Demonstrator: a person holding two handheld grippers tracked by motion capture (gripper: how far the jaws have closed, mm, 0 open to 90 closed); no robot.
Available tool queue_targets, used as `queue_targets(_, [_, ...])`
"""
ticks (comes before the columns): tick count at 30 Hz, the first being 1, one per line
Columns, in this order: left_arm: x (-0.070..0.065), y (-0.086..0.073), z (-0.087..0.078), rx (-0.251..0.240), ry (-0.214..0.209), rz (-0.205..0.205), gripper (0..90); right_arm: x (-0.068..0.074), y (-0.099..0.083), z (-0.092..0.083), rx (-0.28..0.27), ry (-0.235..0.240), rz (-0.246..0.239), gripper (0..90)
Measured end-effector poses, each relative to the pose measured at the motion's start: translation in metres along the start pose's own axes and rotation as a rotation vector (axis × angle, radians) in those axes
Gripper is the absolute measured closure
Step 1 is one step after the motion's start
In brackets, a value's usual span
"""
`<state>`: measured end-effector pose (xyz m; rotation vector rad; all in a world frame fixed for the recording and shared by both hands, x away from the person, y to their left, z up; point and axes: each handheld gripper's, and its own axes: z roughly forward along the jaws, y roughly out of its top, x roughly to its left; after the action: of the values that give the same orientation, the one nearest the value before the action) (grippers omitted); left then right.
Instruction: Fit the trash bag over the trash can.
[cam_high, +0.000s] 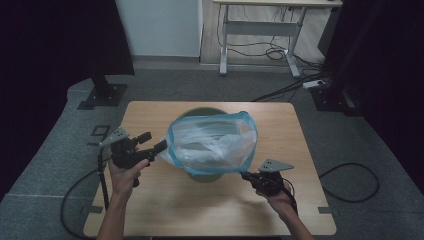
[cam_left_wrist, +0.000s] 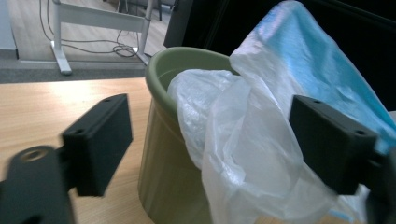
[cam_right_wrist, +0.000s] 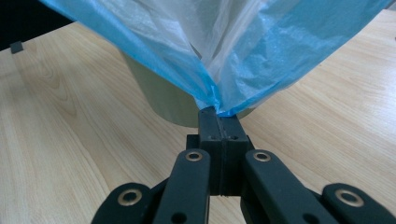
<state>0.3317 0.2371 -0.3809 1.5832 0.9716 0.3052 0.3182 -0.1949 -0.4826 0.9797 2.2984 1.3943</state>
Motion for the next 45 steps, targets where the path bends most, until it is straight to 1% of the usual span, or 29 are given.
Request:
queue_targets(1, [-0.004, 0.003, 0.0, 0.01, 0.007, 0.018, 12.0, 0.001, 0.001, -0.001, -0.001, -0.007, 0.001, 88.8])
queue_targets(6, [-0.013, 0.011, 0.005, 0.048, 0.034, 0.064, 9.1, 0.0, 0.004, -0.003, -0.003, -0.016, 0.0, 88.8])
queue_targets(8, [-0.015, 0.012, 0.006, 0.053, 0.039, 0.071, 8.2, 0.001, 0.005, -0.003, -0.002, -0.017, -0.002, 88.7])
queue_targets(9, [-0.019, 0.014, 0.006, 0.055, 0.049, 0.081, 8.0, 0.001, 0.006, -0.003, -0.001, -0.017, -0.003, 88.7])
queue_targets(11, [-0.023, 0.016, 0.006, 0.052, 0.054, 0.085, 7.9, 0.002, 0.006, -0.002, 0.003, -0.019, -0.008, 88.8])
queue_targets(12, [-0.023, 0.016, 0.006, 0.052, 0.054, 0.085, 7.9, 0.002, 0.006, -0.002, 0.003, -0.019, -0.008, 88.8])
queue_targets(13, [-0.027, 0.02, 0.007, 0.051, 0.054, 0.094, 8.0, 0.002, 0.006, -0.002, 0.005, -0.02, -0.01, 88.7])
queue_targets(14, [-0.027, 0.02, 0.007, 0.051, 0.054, 0.094, 8.1, 0.002, 0.006, -0.002, 0.006, -0.02, -0.01, 88.7])
queue_targets(15, [-0.03, 0.025, 0.008, 0.052, 0.058, 0.104, 8.4, 0.002, 0.006, -0.002, 0.008, -0.021, -0.01, 88.7])
queue_targets(18, [-0.034, 0.032, 0.012, 0.06, 0.061, 0.113, 9.4, 0.002, 0.006, -0.002, 0.009, -0.022, -0.01, 88.7])
queue_targets(20, [-0.034, 0.034, 0.014, 0.065, 0.063, 0.114, 9.9, 0.002, 0.006, -0.002, 0.009, -0.023, -0.011, 88.7])
queue_targets(22, [-0.035, 0.04, 0.019, 0.076, 0.06, 0.117, 10.2, 0.001, 0.006, -0.001, 0.013, -0.022, -0.011, 88.7])
queue_targets(25, [-0.035, 0.05, 0.031, 0.111, 0.06, 0.122, 13.0, 0.001, 0.007, 0.0, 0.014, -0.021, -0.009, 88.7])
queue_targets(27, [-0.034, 0.055, 0.038, 0.145, 0.064, 0.138, 13.9, 0.001, 0.008, 0.0, 0.016, -0.019, -0.007, 88.7])
queue_targets(28, [-0.034, 0.055, 0.038, 0.145, 0.064, 0.138, 13.9, 0.001, 0.008, 0.0, 0.016, -0.019, -0.007, 88.7])
queue_targets(29, [-0.033, 0.059, 0.044, 0.163, 0.061, 0.138, 14.4, 0.0, 0.008, 0.0, 0.02, -0.018, -0.006, 88.7])
queue_targets(31, [-0.031, 0.062, 0.049, 0.178, 0.04, 0.129, 15.2, 0.0, 0.008, 0.0, 0.018, -0.016, -0.004, 88.7])
queue_targets(34, [-0.03, 0.065, 0.053, 0.189, 0.045, 0.136, 19.2, 0.0, 0.008, 0.001, 0.021, -0.017, -0.004, 88.7])
queue_targets(35, [-0.03, 0.066, 0.055, 0.195, 0.042, 0.139, 19.2, 0.0, 0.008, 0.001, 0.021, -0.017, -0.004, 88.7])
queue_targets(37, [-0.028, 0.07, 0.062, 0.207, 0.025, 0.127, 25.4, -0.001, 0.008, 0.002, 0.017, -0.017, 0.002, 88.7])
queue_targets(41, [-0.026, 0.072, 0.067, 0.212, 0.023, 0.133, 47.4, -0.001, 0.007, 0.0, 0.012, -0.019, 0.004, 88.7])
queue_targets(45, [-0.022, 0.072, 0.07, 0.216, 0.012, 0.128, 68.8, -0.002, 0.007, -0.002, 0.007, -0.02, 0.007, 88.7])
